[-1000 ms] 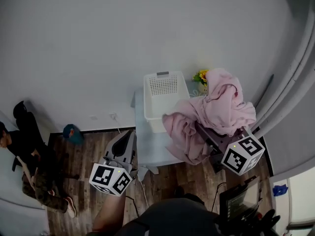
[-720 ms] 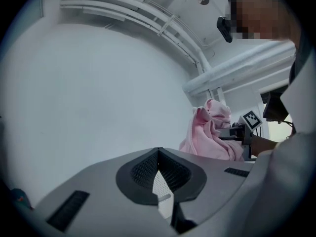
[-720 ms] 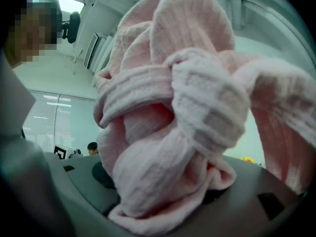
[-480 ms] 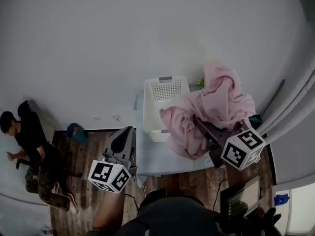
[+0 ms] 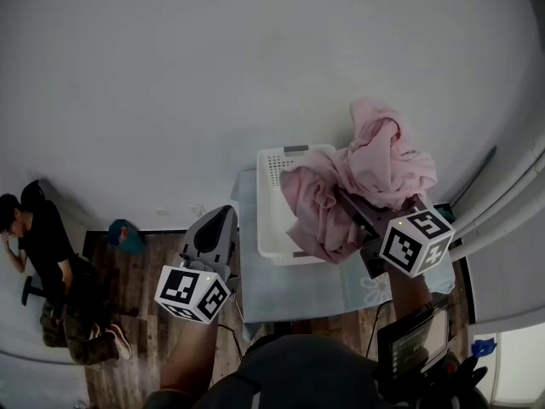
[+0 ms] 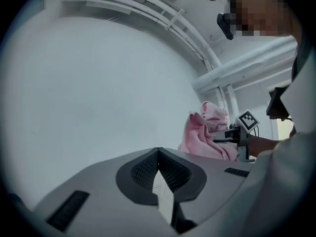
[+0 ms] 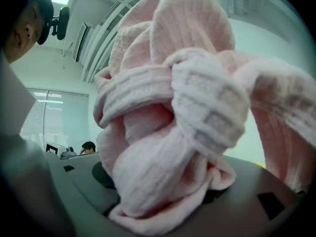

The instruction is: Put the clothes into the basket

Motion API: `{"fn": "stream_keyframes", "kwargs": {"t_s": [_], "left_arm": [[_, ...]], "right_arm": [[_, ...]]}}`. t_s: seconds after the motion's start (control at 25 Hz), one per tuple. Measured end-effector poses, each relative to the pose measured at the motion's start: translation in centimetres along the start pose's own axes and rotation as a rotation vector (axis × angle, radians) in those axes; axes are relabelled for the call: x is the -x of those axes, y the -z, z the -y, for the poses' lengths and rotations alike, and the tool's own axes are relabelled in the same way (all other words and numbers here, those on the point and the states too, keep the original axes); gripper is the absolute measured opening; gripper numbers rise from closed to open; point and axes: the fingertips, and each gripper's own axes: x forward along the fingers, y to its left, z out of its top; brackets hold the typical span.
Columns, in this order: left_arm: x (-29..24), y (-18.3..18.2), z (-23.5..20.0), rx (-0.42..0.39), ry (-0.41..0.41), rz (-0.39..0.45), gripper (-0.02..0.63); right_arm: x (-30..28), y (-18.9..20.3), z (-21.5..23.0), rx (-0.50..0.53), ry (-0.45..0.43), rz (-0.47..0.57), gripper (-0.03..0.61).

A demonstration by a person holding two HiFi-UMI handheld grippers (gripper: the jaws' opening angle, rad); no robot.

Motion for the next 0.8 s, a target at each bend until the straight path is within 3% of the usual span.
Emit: {"fn": "stream_keyframes", "kwargs": {"t_s": [0.2,0.8], "left_arm": [[-1.8,0.9,-3.3,0.01,-0.008,-0.04,0.003],[-7.8,8.3,-3.0,-0.001,-0.022,-0.147,0.003]], "right_arm": [[-4.6,1.9,0.5,-0.018,0.026,-0.066,0.331],[-9.6,14.0,8.9,-0.066,0.105,-0.35,0.331]]}}
